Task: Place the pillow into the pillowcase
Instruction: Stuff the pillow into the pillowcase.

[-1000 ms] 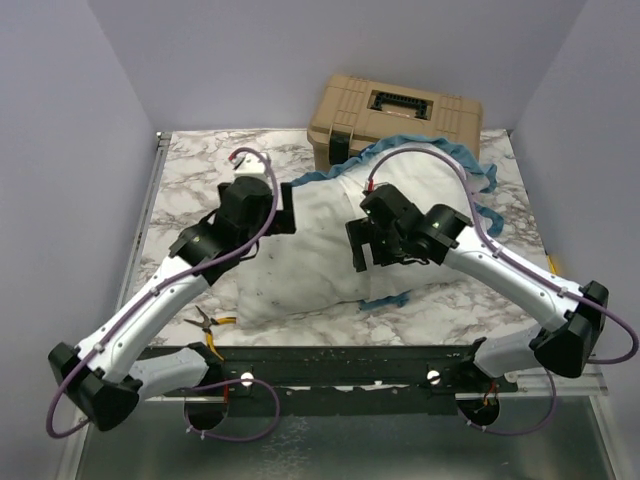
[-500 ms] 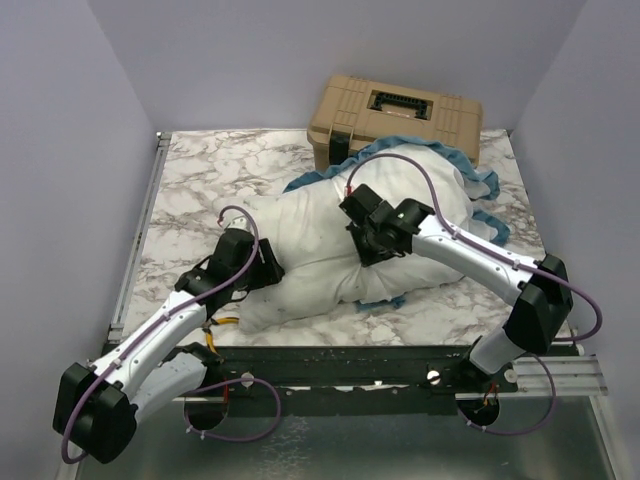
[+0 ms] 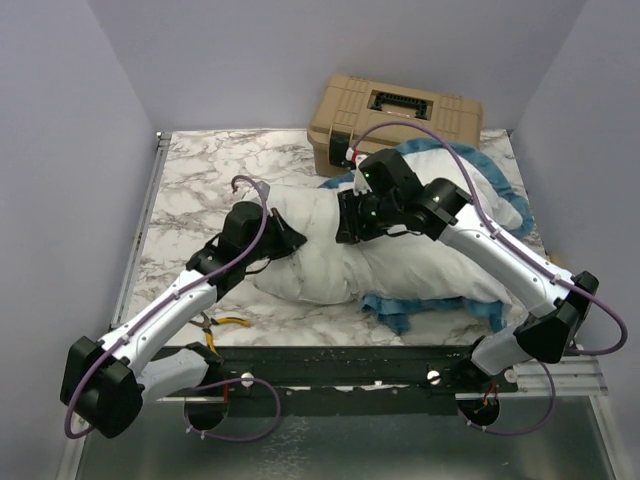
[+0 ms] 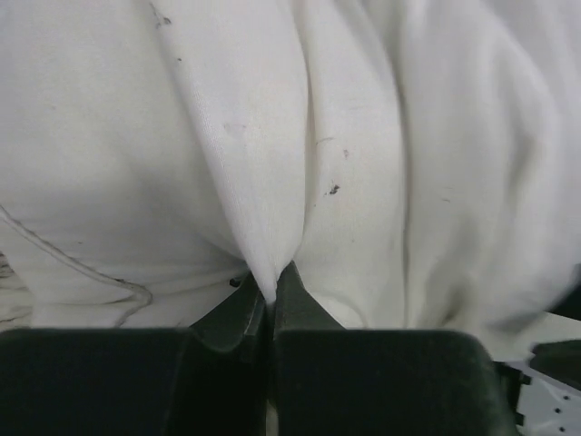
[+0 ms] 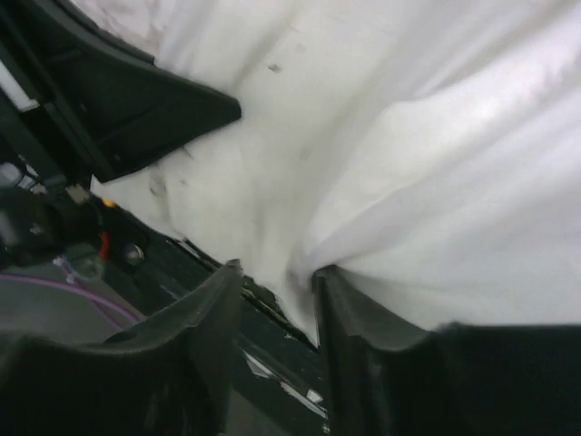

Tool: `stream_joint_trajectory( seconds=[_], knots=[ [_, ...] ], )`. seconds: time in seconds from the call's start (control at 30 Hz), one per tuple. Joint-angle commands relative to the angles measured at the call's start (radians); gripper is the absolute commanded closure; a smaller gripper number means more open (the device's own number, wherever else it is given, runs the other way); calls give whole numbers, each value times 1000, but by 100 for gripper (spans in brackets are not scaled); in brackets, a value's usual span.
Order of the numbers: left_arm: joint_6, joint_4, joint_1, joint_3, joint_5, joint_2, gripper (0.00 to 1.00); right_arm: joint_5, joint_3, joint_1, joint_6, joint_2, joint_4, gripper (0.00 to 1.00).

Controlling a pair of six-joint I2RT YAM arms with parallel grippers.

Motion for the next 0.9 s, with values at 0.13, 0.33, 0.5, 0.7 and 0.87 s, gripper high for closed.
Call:
stream_joint_trajectory(
  seconds=[0.13, 0.33, 0.5, 0.7, 0.87],
  knots=[
    [-205, 138, -69, 230, 3, 45, 100, 211, 129, 15, -77, -29, -62, 14],
    [-289, 81, -76, 314, -54, 120, 100, 141, 78, 27, -215, -103, -3, 8],
    [-346, 61, -82, 373, -29, 201, 100, 189, -39, 167, -220, -87, 128, 7],
    [-426, 61, -94, 414, 28, 256, 100, 555, -124, 232, -172, 9, 249, 7],
    [-425, 52, -93, 435, 14, 228, 100, 644, -120, 215, -199, 97, 304, 69]
  ],
)
